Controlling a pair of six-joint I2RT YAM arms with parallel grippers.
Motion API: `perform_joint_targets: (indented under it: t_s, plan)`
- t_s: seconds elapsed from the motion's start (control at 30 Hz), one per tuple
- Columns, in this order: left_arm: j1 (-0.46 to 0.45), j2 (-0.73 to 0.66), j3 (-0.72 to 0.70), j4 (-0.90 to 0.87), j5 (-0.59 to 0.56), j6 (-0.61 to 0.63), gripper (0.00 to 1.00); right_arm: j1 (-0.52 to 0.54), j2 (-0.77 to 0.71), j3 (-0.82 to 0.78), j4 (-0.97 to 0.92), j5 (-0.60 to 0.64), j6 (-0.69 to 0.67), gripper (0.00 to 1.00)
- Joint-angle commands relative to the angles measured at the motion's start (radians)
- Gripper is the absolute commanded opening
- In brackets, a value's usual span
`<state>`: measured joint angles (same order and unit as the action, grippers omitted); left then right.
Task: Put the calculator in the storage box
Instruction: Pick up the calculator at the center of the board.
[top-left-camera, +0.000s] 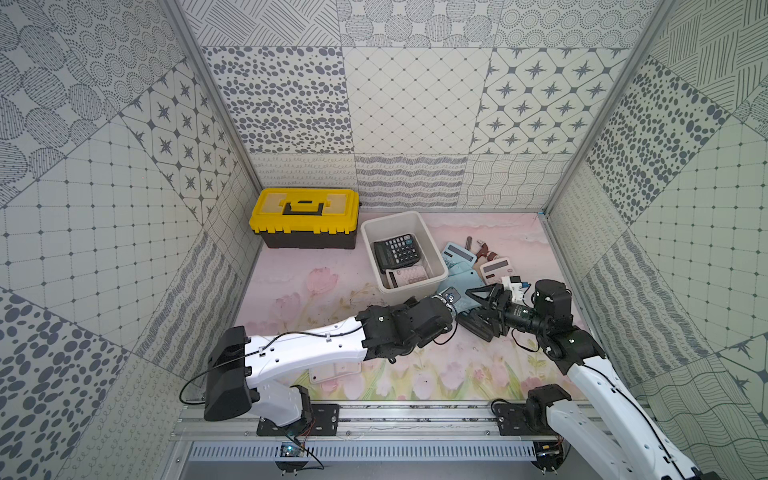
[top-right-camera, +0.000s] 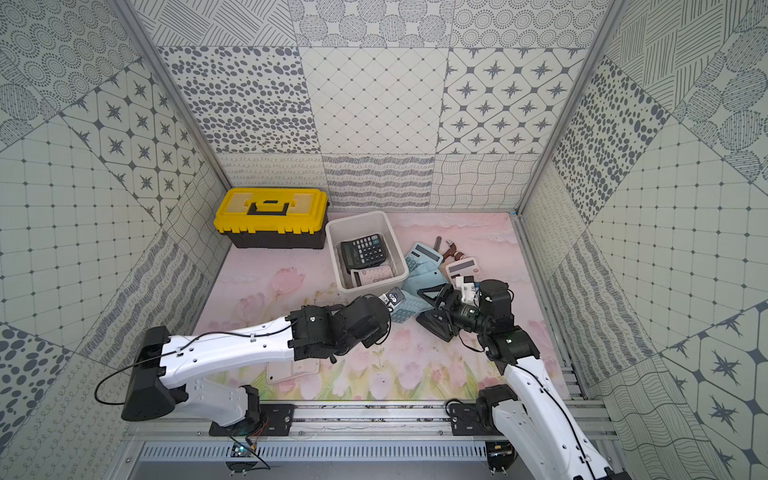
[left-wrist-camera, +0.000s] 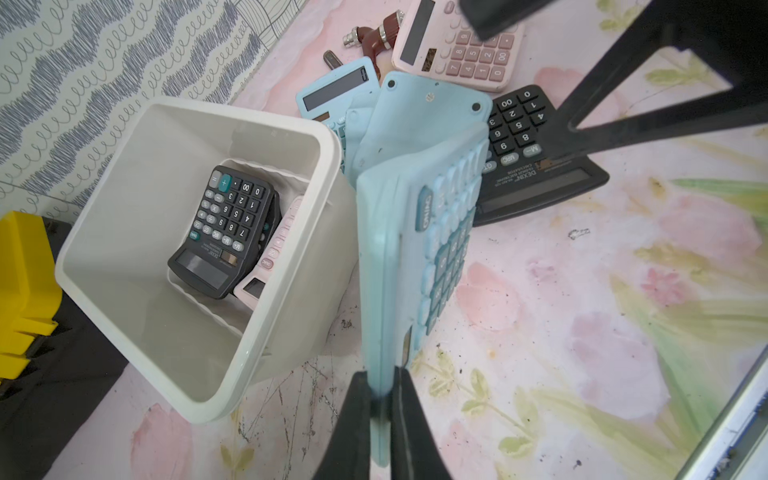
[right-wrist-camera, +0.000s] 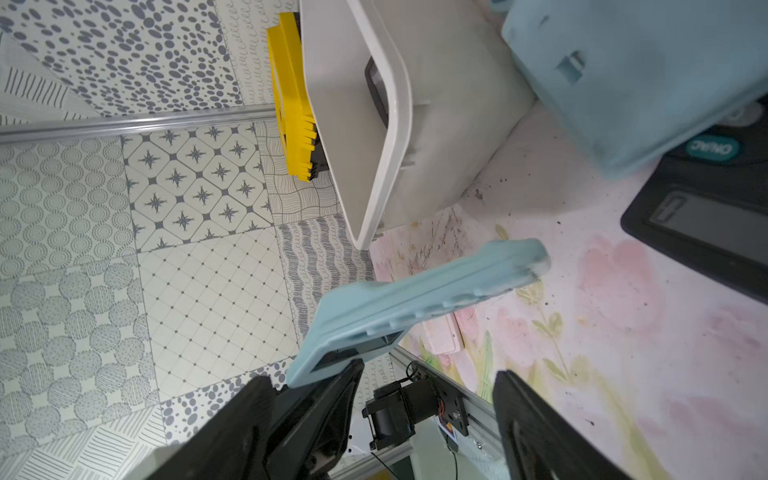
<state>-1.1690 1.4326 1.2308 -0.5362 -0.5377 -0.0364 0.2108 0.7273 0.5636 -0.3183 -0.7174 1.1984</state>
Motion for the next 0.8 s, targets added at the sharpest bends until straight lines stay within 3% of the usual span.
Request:
perform_joint_targets:
  t_s: [0.0, 0.33, 0.77]
  plan:
    - [0.066, -0.028, 0.066, -0.085, 0.175, -0.165, 0.00, -0.020, -0.032, 0.030, 0.020, -0.005, -0.160, 0.96]
    - [0.267, -0.136, 0.076, -0.095, 0.541, -0.459, 0.00, -0.027, -0.053, 0.045, 0.037, 0.011, -0.261, 0.97]
    - [0.654, -0.217, -0.076, 0.064, 1.179, -0.781, 0.00, -0.025, -0.025, -0.069, 0.278, -0.037, -0.166, 0.97]
